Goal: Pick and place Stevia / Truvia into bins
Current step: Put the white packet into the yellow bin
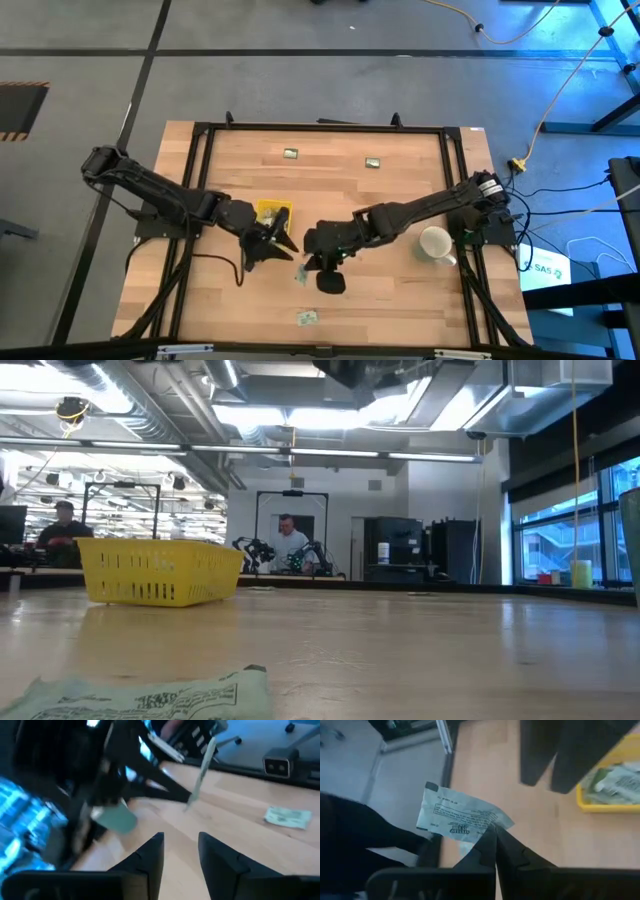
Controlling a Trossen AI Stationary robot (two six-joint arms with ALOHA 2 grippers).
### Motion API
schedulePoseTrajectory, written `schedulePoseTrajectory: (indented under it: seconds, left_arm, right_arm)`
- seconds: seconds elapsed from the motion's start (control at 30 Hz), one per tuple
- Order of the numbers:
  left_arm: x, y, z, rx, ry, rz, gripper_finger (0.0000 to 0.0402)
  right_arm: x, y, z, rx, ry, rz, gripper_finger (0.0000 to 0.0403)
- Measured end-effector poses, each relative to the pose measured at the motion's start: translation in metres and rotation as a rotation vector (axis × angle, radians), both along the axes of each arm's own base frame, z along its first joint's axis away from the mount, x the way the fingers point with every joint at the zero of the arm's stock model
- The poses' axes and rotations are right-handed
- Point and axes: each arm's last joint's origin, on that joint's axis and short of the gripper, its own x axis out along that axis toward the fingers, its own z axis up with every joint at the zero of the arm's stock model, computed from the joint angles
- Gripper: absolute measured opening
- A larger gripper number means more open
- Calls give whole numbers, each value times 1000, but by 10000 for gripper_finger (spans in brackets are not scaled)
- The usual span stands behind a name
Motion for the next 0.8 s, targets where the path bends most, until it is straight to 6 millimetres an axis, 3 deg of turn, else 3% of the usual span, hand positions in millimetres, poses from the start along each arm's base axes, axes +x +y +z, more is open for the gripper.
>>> schedulePoseTrajectory:
  seconds: [0.2, 0.8]
  left_arm:
    - [0, -10, 9, 33, -117, -59, 127]
    - [-6, -25, 9, -10, -107, -107, 94]
  right_arm:
    - [5, -9, 3, 124, 18, -44, 0]
    - [11, -20, 6, 173, -12, -99, 0]
